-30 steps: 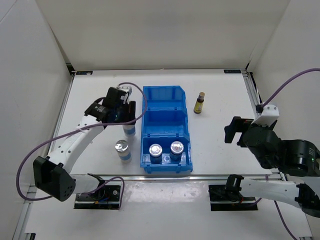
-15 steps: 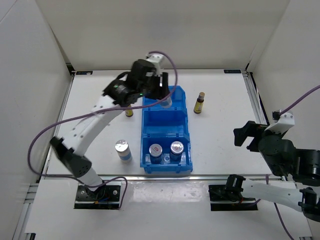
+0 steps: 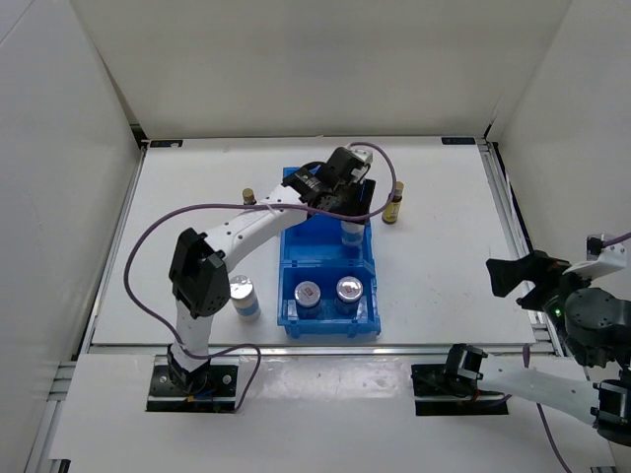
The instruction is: Organize the condiment bottles
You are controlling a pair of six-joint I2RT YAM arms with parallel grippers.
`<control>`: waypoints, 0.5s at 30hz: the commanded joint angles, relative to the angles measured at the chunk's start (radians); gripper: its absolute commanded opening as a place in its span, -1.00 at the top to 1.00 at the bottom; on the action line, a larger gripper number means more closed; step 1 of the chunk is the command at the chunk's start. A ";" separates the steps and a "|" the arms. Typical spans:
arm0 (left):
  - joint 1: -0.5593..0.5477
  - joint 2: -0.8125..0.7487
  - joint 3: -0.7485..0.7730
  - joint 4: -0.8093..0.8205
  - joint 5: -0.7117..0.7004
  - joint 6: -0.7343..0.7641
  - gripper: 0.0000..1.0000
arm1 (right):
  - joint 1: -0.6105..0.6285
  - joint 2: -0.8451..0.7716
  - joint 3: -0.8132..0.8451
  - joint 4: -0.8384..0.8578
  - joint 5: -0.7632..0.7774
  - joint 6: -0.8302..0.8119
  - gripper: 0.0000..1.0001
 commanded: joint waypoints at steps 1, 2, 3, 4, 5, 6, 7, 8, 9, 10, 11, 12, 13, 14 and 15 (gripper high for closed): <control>0.008 -0.002 -0.003 0.052 -0.017 -0.022 0.79 | 0.000 0.000 0.001 -0.209 0.027 0.016 -1.00; 0.008 -0.001 -0.003 0.052 -0.017 -0.023 0.79 | 0.000 0.000 0.001 -0.209 0.027 0.016 -1.00; 0.008 -0.001 -0.014 0.066 -0.017 -0.023 0.79 | 0.000 0.012 0.001 -0.209 0.027 0.016 -1.00; 0.008 -0.001 -0.023 0.066 -0.017 -0.032 0.79 | 0.000 0.024 0.001 -0.209 0.027 0.016 -1.00; -0.001 -0.001 -0.023 0.066 -0.017 -0.032 0.79 | 0.000 0.025 0.001 -0.209 0.027 0.016 -1.00; -0.001 0.008 -0.023 0.066 -0.017 -0.032 0.79 | 0.000 0.037 0.001 -0.209 0.027 0.016 -1.00; -0.001 0.008 -0.032 0.066 -0.017 -0.032 0.79 | 0.000 0.046 0.001 -0.209 0.027 0.016 -1.00; -0.001 0.008 -0.032 0.066 -0.017 -0.032 0.79 | 0.000 0.046 0.001 -0.209 0.027 0.016 -1.00; -0.001 0.008 -0.032 0.066 -0.017 -0.032 0.79 | 0.000 0.046 0.001 -0.200 0.027 0.016 -1.00; -0.001 0.008 -0.043 0.066 -0.017 -0.032 0.75 | 0.000 0.055 0.001 -0.200 0.027 0.016 -1.00; -0.001 0.017 -0.043 0.066 -0.017 -0.032 0.70 | 0.000 0.055 0.001 -0.200 0.027 0.016 -1.00; -0.001 0.017 -0.043 0.066 -0.017 -0.032 0.62 | 0.000 0.055 0.001 -0.200 0.027 0.016 -1.00; -0.001 0.017 -0.043 0.066 -0.017 -0.032 0.30 | 0.000 0.055 0.001 -0.200 0.027 0.016 -1.00; -0.001 0.017 -0.043 0.066 -0.017 -0.032 0.02 | 0.000 0.055 0.001 -0.200 0.027 0.016 -1.00; -0.001 0.017 -0.043 0.066 -0.006 -0.032 -0.31 | 0.000 0.046 0.001 -0.200 0.027 0.016 -1.00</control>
